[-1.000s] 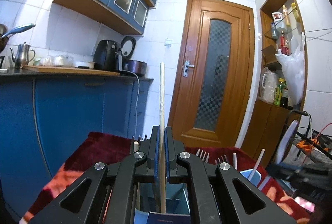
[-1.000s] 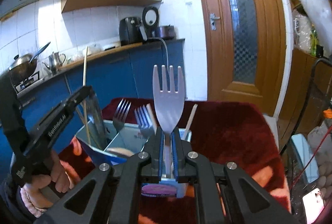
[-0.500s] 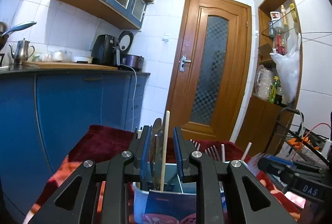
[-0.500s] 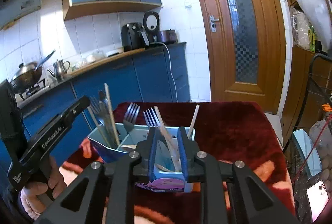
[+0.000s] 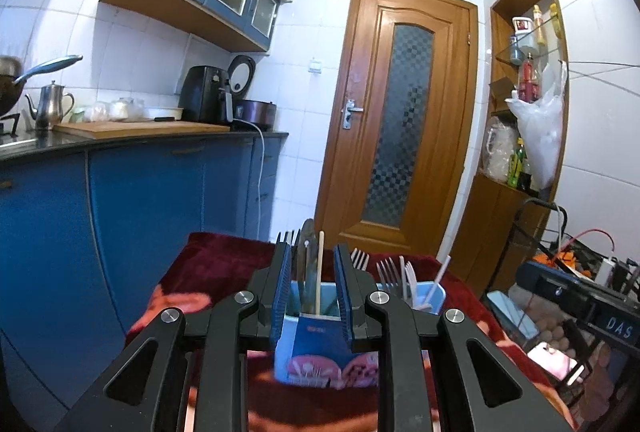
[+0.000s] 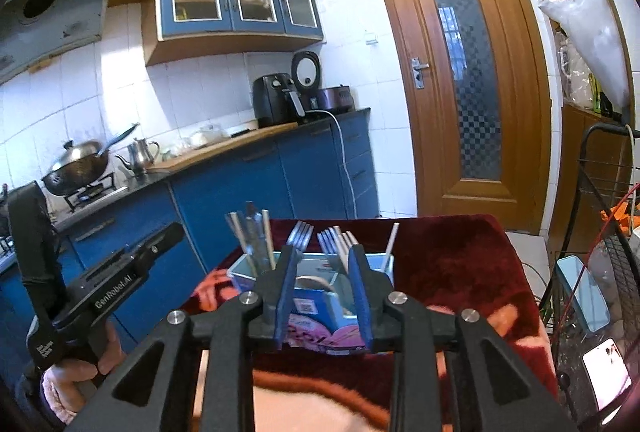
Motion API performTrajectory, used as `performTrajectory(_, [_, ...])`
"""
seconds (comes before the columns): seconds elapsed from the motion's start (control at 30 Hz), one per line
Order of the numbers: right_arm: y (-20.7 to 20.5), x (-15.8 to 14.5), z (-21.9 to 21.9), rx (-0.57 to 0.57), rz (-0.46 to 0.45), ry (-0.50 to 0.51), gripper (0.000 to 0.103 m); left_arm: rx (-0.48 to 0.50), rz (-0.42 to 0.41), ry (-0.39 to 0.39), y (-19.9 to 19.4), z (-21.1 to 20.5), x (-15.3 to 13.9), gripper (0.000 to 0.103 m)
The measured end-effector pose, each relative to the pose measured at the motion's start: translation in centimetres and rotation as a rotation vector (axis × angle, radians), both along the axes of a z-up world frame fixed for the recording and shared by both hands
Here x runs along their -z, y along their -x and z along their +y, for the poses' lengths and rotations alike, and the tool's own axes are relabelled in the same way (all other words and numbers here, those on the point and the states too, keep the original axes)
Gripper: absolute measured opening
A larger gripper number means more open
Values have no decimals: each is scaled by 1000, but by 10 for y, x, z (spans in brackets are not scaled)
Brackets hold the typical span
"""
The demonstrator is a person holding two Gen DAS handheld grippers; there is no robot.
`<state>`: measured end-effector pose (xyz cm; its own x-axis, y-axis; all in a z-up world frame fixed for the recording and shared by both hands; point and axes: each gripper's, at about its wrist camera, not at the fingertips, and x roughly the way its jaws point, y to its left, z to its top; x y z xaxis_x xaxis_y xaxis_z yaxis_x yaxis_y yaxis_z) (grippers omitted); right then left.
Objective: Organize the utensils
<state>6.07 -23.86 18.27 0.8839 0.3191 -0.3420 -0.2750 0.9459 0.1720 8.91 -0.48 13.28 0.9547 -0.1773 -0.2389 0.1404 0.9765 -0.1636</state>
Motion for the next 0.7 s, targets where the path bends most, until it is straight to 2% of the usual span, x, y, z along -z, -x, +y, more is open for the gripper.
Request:
performTrajectory(0.27, [40,-4,8,-34,-18,-25,34,4,48,-74,41,1,-8,22])
performTrajectory(0.5, [69,11,13,-33,-10,-21,49,17,97,-59,71,9,6,22])
performTrajectory(0.6, [78,25,12,-18,3,-9,53,22,114,-59,77,11,20,29])
performTrajectory(0.7, [83,41,11,-14,22,-8,56,8,119,-71,82,12,33,40])
